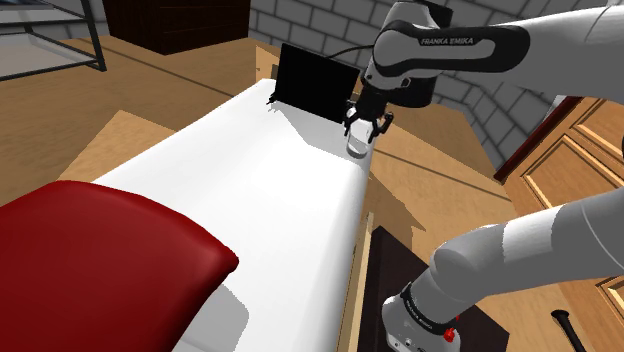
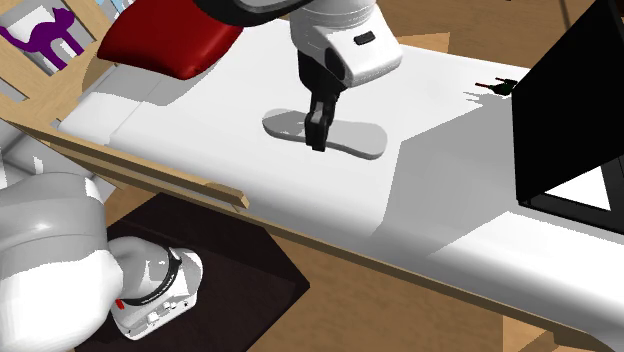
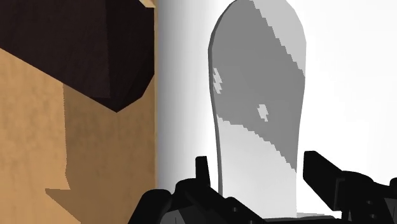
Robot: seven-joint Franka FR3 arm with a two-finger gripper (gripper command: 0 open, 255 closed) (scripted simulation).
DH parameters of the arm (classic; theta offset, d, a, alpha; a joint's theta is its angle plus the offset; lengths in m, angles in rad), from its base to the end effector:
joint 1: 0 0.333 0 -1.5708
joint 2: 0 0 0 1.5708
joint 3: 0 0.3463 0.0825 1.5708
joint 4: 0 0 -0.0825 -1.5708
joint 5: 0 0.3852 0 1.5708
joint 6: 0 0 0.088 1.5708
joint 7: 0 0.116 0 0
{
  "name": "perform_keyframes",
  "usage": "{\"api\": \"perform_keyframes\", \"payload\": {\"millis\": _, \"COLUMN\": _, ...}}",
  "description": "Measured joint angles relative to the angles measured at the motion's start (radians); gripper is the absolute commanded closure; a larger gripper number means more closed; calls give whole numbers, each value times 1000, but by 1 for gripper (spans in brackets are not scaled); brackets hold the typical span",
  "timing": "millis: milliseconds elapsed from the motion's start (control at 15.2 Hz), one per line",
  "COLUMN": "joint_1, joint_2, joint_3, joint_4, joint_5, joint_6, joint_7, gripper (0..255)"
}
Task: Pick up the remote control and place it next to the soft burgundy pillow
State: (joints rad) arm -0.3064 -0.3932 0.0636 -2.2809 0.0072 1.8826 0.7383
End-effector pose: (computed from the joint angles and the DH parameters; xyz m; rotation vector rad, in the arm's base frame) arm 0.4112 -0.0985 0.5260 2.7496 -1.4812 -0.0021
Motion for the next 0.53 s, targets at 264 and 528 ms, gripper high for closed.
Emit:
{"api": "perform_keyframes", "payload": {"millis": 264, "joint_1": 16, "joint_2": -60, "joint_3": 22, "joint_4": -38, "joint_5": 14, "joint_6": -23, "joint_7": 31, "gripper": 255}}
{"api": "perform_keyframes", "payload": {"millis": 528, "joint_1": 53, "joint_2": -168, "joint_3": 72, "joint_4": -118, "joint_5": 50, "joint_6": -49, "joint_7": 95, "gripper": 255}}
